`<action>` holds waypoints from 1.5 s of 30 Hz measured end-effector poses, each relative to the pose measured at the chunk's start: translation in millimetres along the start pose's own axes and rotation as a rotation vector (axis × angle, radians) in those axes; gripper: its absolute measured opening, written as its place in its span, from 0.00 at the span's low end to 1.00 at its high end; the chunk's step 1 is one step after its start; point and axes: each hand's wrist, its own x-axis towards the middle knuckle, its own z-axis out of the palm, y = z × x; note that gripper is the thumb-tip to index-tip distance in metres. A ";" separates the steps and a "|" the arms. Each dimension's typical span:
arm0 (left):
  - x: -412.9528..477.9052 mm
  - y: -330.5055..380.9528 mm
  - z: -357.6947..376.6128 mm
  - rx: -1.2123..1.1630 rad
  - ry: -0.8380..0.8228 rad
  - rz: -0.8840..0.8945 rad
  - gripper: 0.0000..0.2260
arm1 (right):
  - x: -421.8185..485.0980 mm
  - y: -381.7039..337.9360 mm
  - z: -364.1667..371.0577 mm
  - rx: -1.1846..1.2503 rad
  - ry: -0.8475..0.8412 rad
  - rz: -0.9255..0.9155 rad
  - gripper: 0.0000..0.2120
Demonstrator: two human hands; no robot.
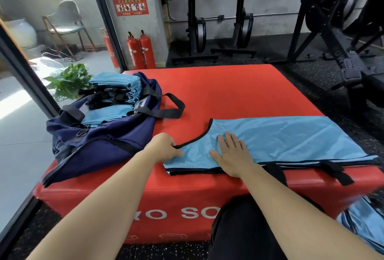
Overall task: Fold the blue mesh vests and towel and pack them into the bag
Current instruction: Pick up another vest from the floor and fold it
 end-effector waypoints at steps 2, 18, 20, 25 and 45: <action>3.3 -2.6 -9.0 -0.018 0.067 -0.021 0.23 | -0.5 0.6 3.4 -0.025 -0.001 -0.001 0.39; -24.1 -1.4 -16.6 -0.357 -0.155 -0.250 0.12 | -5.2 -7.5 -1.8 -0.076 -0.023 0.023 0.49; -28.2 -5.1 -11.6 -0.350 -0.182 -0.231 0.11 | -5.9 -10.0 -7.2 -0.087 -0.052 0.039 0.49; -31.3 -6.0 10.7 -0.682 0.021 -0.215 0.05 | -11.2 -37.7 -9.6 -0.133 0.013 0.024 0.39; -66.7 -11.4 14.6 -0.343 0.217 -0.187 0.14 | -19.5 -51.3 -1.8 -0.076 -0.137 0.049 0.39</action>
